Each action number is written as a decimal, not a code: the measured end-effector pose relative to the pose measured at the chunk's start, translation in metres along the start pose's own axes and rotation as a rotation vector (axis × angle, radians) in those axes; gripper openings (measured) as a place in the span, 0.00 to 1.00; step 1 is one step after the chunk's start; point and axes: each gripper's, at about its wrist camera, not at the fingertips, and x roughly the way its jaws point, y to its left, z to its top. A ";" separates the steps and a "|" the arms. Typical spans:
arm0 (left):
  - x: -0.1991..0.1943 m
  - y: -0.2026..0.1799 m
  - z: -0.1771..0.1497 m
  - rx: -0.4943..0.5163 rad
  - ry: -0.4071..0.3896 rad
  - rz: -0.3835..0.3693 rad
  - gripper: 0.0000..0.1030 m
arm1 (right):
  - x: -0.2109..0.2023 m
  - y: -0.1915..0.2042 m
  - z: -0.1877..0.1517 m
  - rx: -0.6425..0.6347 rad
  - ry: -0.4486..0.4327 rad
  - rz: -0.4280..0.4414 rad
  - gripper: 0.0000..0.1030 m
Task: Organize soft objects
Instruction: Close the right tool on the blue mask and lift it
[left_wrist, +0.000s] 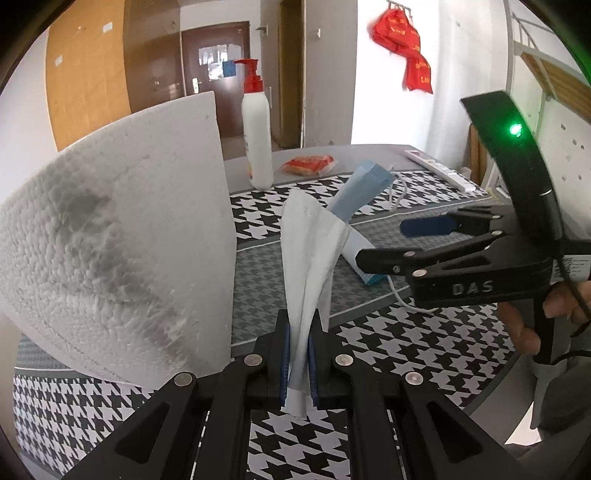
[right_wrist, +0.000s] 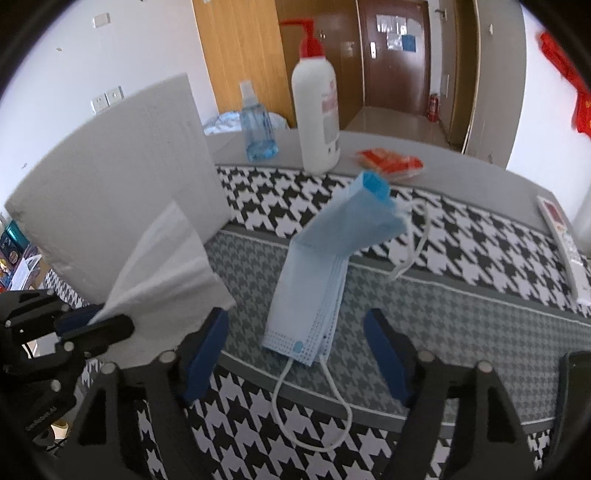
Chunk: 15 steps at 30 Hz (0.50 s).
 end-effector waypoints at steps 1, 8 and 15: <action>0.000 0.000 0.001 -0.001 0.001 0.001 0.09 | 0.002 0.000 0.000 -0.001 0.003 -0.002 0.75; 0.002 0.000 0.002 -0.002 0.004 -0.002 0.09 | 0.014 0.003 0.002 -0.019 0.047 -0.014 0.64; 0.004 -0.003 0.003 0.007 -0.001 -0.004 0.09 | 0.022 0.001 0.002 -0.020 0.070 -0.053 0.39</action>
